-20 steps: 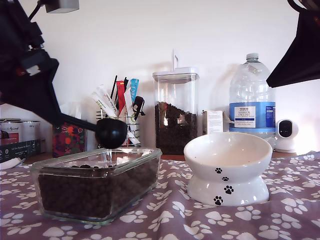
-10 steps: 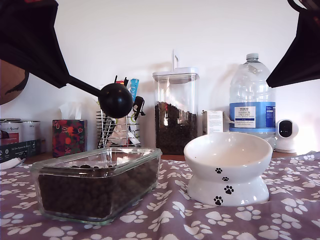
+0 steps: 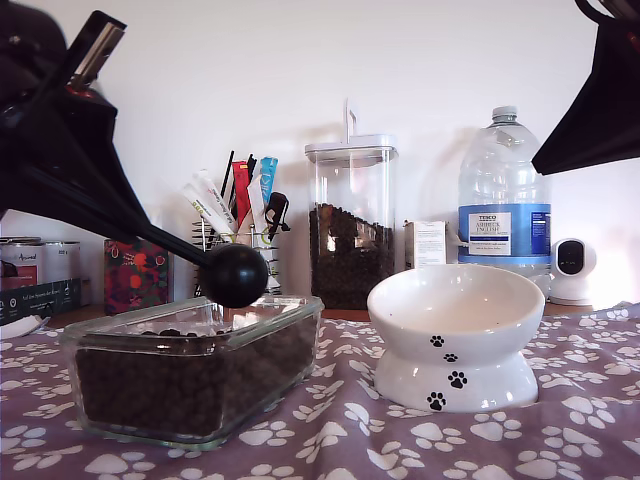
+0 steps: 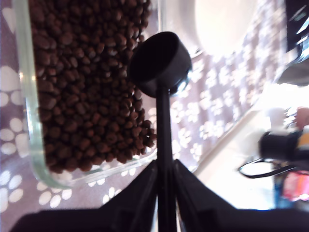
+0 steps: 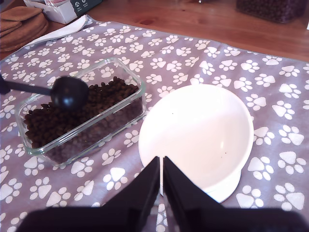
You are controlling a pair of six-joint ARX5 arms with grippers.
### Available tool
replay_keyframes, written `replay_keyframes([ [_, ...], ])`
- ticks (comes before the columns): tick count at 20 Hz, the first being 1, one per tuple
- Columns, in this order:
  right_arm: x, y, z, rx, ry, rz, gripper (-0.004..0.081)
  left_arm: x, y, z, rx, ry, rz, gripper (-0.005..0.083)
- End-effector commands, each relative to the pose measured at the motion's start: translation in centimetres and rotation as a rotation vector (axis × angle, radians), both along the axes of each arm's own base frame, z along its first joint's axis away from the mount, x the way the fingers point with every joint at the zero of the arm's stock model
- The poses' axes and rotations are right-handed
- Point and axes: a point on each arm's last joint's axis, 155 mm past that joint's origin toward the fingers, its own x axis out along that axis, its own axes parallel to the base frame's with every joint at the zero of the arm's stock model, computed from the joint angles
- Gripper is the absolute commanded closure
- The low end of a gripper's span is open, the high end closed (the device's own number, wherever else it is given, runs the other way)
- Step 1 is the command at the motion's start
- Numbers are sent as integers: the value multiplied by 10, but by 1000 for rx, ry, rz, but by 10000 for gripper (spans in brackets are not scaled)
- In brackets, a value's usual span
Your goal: Measure one spoon of cat food and pour it into the food bowl
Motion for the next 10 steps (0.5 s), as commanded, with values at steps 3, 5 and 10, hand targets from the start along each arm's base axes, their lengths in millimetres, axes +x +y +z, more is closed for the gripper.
replay_keyframes([
  [3, -2, 2, -6, 1, 9, 9, 781, -11, 7, -19, -3, 141, 14, 793],
  [5, -2, 2, -5, 2, 7, 9, 781, -16, 3, -22, -26, 191, 2, 793],
  [10, -2, 2, -5, 2, 5, 9, 781, -19, 5, -41, 1, 261, -3, 793],
])
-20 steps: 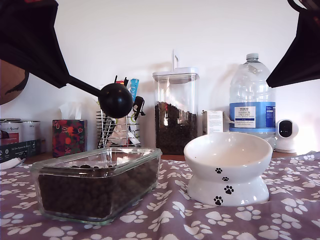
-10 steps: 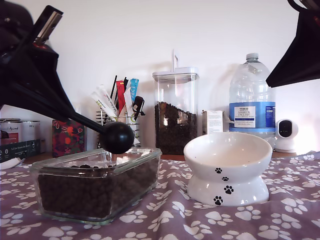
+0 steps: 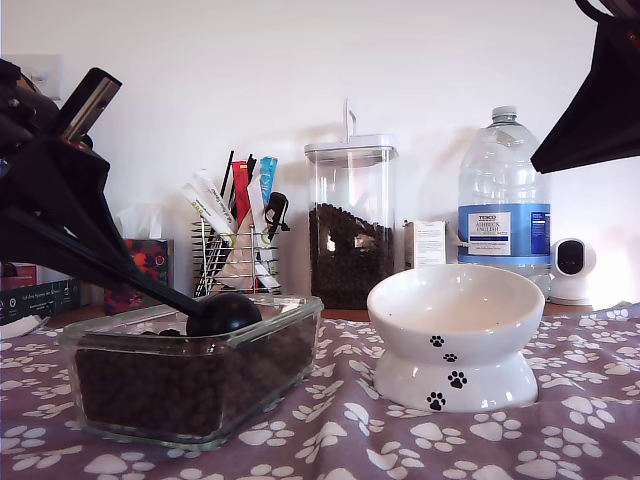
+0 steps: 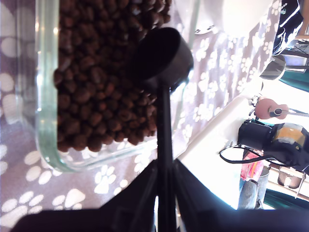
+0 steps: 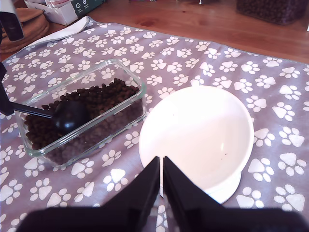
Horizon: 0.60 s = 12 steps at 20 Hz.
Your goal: Measure one spoon of cat food and pour it into the food bowl
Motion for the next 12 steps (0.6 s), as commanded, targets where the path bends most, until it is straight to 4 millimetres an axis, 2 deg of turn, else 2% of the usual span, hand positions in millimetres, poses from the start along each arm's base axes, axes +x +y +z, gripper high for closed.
replay_keyframes([
  [1, -2, 1, -6, 0, 9, 7, 781, -6, 4, -16, 37, 45, -6, 793],
  [6, -2, 1, -6, 0, 8, 7, 781, 3, 19, -31, 145, 16, 2, 793],
  [12, -4, 4, -5, 8, 12, 24, 781, 41, 33, -18, 206, -78, 67, 793],
])
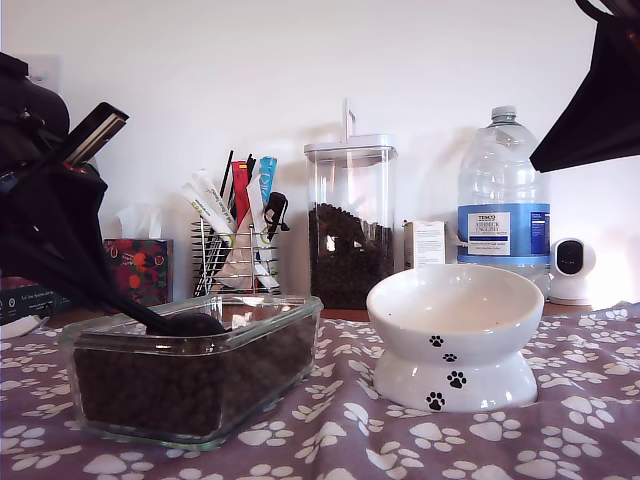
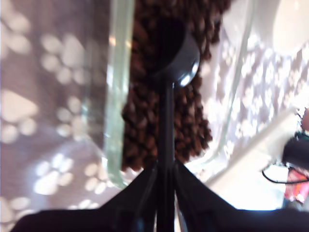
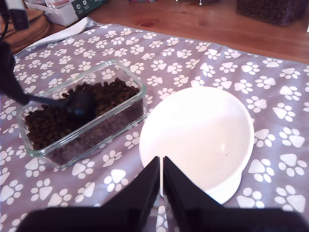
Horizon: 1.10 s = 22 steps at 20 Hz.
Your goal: Measure one spoon of cat food and pour it into the food bowl
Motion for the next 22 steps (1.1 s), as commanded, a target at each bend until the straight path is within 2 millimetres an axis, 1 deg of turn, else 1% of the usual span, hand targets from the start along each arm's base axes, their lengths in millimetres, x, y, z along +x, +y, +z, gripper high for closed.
replay_keyframes([
  [1, -4, 3, -6, 5, 13, 20, 781, 10, 6, -1, 15, 0, 25, 793],
  [3, -5, 6, -5, 11, 16, 34, 781, 12, 6, 1, 14, -3, 28, 793],
  [5, -6, 6, -5, 12, 17, 35, 781, 9, 9, -1, 32, 7, 20, 793],
  [8, -6, 7, -5, 15, 18, 40, 781, 9, 23, -14, 152, -22, -4, 793],
  [9, -7, 7, -5, 15, 18, 41, 781, 10, 25, -16, 177, -34, -12, 793],
  [17, -12, 14, -5, 13, 15, 72, 781, 34, 19, -21, 286, -194, -61, 793],
  [22, -13, 16, -4, 15, 10, 82, 781, 39, 15, -18, 353, -258, -121, 793],
])
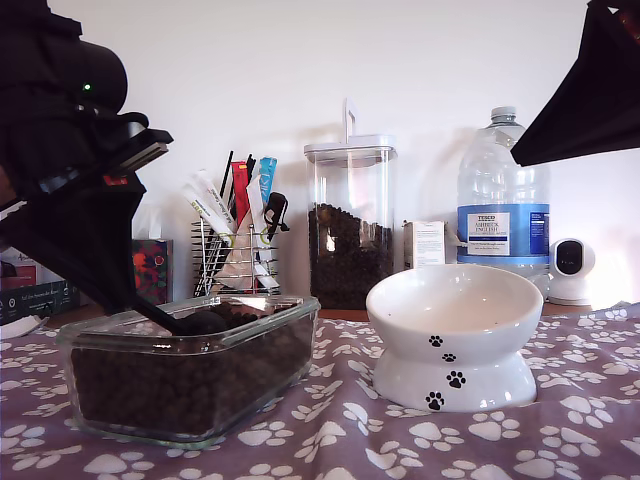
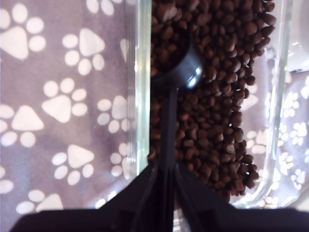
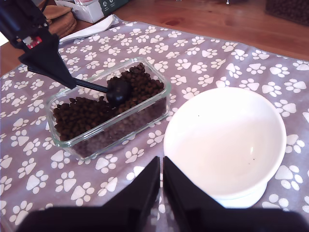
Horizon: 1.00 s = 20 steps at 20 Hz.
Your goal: Measure one spoon of cat food and pour it into the food bowl
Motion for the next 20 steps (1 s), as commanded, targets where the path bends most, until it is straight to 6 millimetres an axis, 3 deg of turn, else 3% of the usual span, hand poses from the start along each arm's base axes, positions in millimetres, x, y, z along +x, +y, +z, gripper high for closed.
replay_keyframes([
  [1, -2, 2, -5, 0, 5, 11, 781, 7, 10, -10, 70, -16, 8, 793],
  [20, -2, 4, -2, 6, -6, 18, 781, 11, 19, -10, 535, -264, -268, 793],
])
